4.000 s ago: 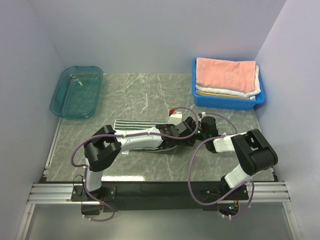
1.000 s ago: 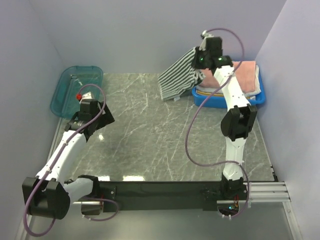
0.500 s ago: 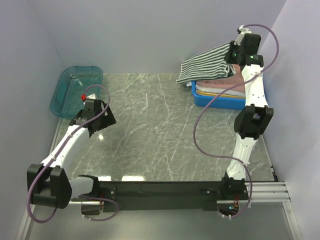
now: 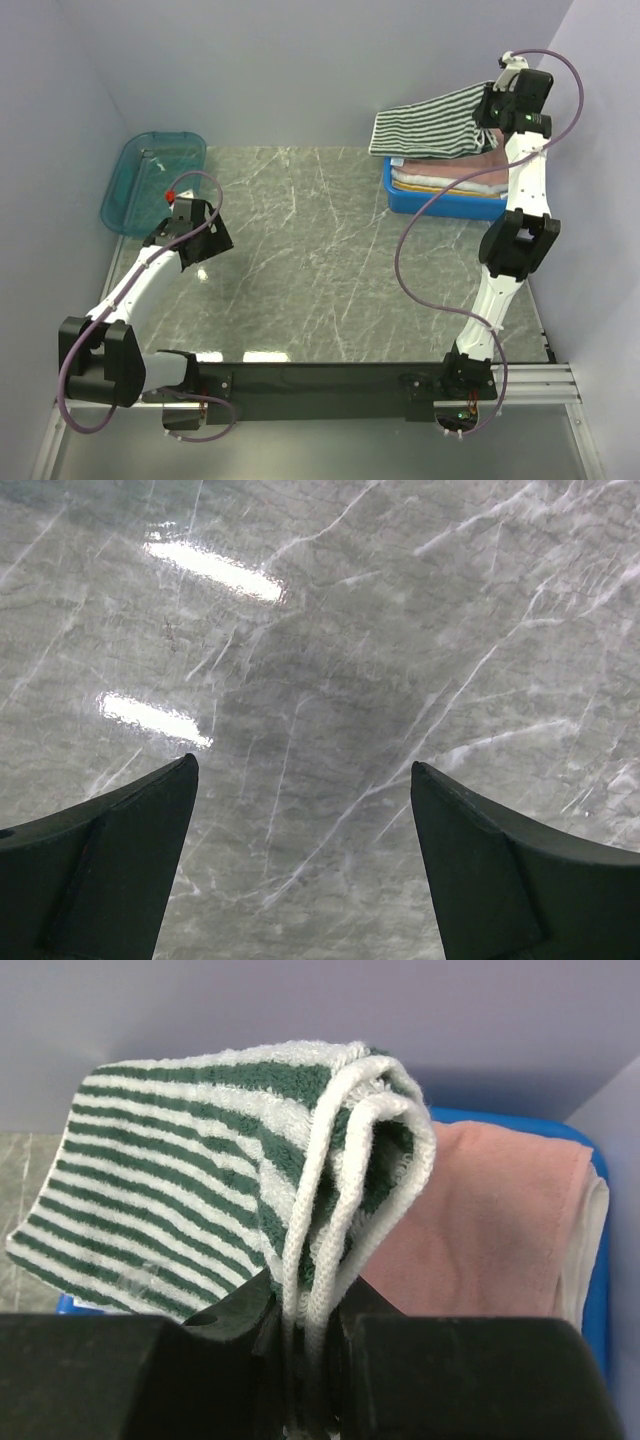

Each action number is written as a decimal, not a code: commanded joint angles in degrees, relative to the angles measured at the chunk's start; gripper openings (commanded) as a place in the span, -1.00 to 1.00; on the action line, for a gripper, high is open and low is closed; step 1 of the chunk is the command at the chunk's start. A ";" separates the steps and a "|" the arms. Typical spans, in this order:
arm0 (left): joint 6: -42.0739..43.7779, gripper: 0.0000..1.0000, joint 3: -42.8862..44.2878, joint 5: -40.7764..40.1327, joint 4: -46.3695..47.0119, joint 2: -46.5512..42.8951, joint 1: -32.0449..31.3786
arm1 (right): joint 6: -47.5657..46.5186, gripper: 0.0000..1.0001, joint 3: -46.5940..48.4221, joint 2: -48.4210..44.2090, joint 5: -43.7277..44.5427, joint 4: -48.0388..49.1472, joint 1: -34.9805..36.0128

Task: Fold and stack the towels
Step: Neatly place the folded towel into the bin

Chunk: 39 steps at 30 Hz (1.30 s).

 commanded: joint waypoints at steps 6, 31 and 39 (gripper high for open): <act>0.81 0.85 0.34 -0.09 1.30 1.11 0.14 | -4.98 -1.00 1.95 0.23 -3.36 1.73 -1.93; 1.25 0.85 0.52 1.49 1.30 2.96 0.14 | -3.93 -0.78 -3.39 3.13 1.29 11.12 -4.48; 1.52 0.84 0.60 2.37 1.57 3.31 0.14 | -0.42 -0.64 -7.10 4.80 13.14 15.70 -4.13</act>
